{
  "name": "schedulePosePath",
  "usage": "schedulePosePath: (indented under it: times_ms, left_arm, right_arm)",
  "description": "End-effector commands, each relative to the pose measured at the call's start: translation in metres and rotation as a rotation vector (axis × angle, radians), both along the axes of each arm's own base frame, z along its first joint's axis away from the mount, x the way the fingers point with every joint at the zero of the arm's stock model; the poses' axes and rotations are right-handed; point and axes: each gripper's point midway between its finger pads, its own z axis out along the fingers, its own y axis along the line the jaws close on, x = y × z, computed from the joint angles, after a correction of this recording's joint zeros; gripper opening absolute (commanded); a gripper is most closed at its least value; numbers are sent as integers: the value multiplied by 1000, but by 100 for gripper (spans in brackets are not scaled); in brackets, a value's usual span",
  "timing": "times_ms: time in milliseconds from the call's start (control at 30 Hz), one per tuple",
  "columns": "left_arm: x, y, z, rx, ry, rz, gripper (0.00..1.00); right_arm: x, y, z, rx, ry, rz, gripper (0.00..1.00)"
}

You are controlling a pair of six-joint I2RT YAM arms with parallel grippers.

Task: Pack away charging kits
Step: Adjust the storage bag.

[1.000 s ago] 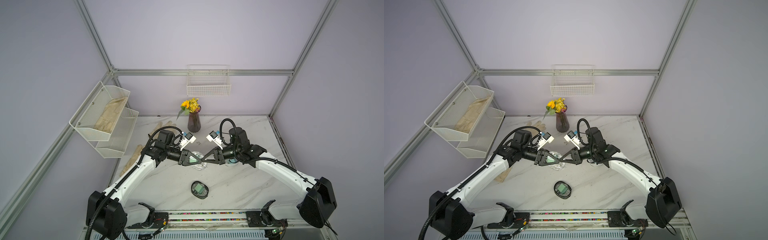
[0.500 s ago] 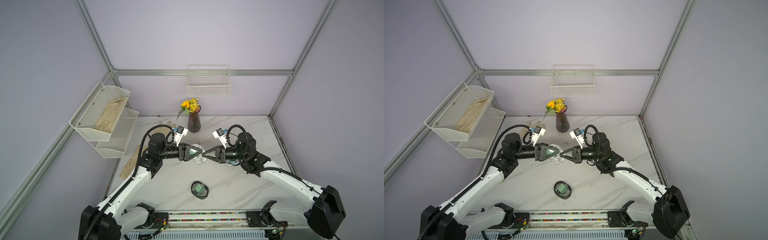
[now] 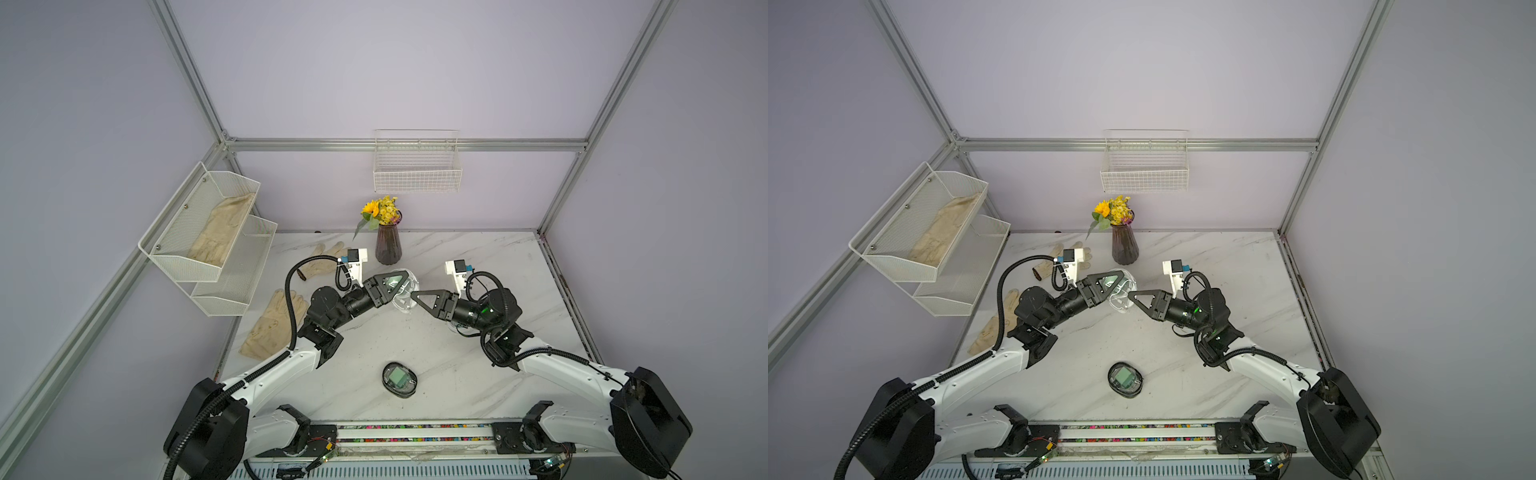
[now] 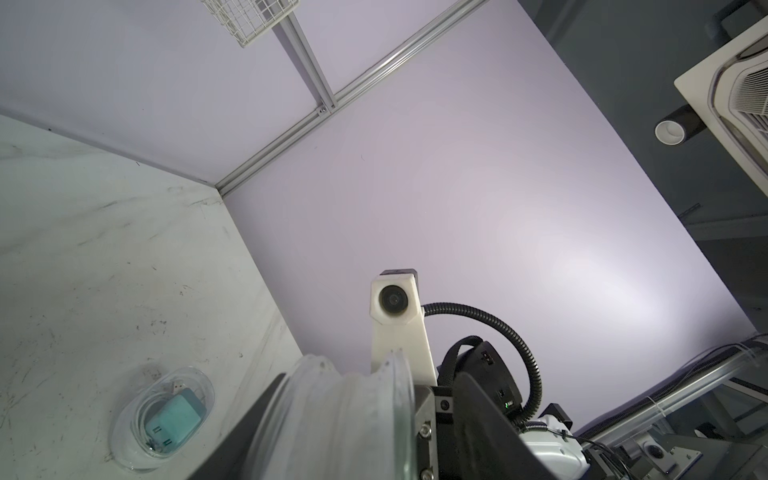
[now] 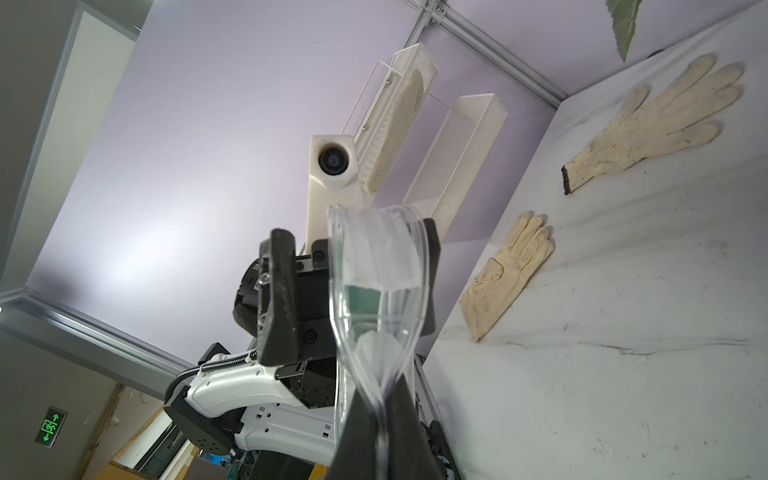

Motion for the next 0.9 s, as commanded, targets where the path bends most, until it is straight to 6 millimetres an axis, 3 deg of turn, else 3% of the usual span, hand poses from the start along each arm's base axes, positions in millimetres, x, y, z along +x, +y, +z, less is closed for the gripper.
schedulePosePath:
  times_ms: [0, 133, 267, 467, 533, 600, 767, 833, 867]
  left_arm:
    - [-6, 1, 15, -70, -41, -14, 56]
    - [-6, -7, 10, -60, -24, -45, 54]
    - [-5, -10, 8, -60, -22, -66, 39]
    - [2, -9, 8, -73, 19, -96, 25]
    - [7, -3, 10, -90, 48, -93, 21]
    - [12, 7, 13, -100, 72, -79, 18]
    - [27, 23, 8, -19, 168, -1, 8]
    - [34, 30, 5, 7, 215, 38, 8]
    - [37, 34, 4, 8, 240, 58, 9]
  right_arm:
    - [1, -7, 25, 95, -32, -40, 0]
    - [4, -3, 22, 86, -21, -31, 0]
    - [7, 2, 20, 72, -15, -20, 0]
    - [6, 0, 33, 22, -48, -37, 0]
    - [3, -3, 37, -18, -70, -54, 22]
    - [-2, -9, 45, -45, -92, -70, 38]
    - [-4, -29, 54, -284, -201, -164, 53]
    - [-4, -39, 56, -386, -242, -207, 55]
    - [-3, -42, 52, -437, -256, -213, 63]
